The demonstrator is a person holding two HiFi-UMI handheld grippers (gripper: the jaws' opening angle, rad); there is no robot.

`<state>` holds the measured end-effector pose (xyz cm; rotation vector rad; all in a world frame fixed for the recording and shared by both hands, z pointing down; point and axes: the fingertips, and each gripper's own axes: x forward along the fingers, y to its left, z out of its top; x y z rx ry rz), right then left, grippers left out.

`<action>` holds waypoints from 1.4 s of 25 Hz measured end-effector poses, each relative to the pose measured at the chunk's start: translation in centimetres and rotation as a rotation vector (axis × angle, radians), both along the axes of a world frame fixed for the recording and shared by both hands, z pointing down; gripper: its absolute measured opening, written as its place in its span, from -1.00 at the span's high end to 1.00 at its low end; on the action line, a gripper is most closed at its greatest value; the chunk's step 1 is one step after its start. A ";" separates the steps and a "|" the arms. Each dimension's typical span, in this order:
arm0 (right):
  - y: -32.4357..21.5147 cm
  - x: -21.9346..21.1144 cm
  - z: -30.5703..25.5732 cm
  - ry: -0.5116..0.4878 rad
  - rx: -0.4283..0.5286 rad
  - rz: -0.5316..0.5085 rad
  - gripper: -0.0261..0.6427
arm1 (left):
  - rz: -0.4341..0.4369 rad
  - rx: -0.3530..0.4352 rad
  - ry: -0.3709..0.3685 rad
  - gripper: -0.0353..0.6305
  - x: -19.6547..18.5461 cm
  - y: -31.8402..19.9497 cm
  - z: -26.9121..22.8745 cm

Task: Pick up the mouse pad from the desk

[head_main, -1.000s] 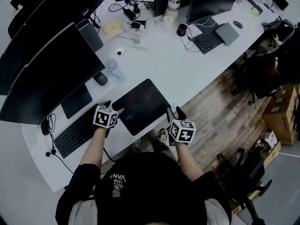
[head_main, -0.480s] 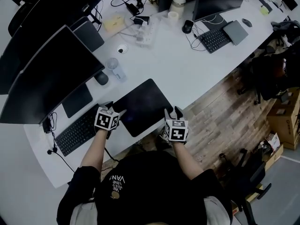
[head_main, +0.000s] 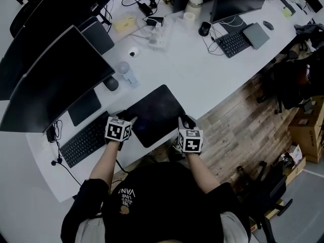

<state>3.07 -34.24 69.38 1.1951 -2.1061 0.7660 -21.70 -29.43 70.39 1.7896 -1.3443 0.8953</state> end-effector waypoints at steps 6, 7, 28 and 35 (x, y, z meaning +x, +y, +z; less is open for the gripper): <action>0.2 -0.5 -1.1 -0.027 0.023 -0.006 0.73 | 0.018 0.010 0.027 0.42 0.4 -0.2 -0.5; 0.3 -0.5 -1.3 -0.030 0.026 -0.005 0.74 | 0.019 0.020 0.035 0.48 0.5 -0.2 -0.7; 5.8 0.6 -6.5 -0.079 0.135 0.204 0.80 | 0.143 0.252 0.199 0.74 2.6 2.0 -7.5; 9.4 1.2 -8.4 -0.084 0.194 0.285 0.80 | 0.217 0.301 0.235 0.74 3.3 4.2 -9.3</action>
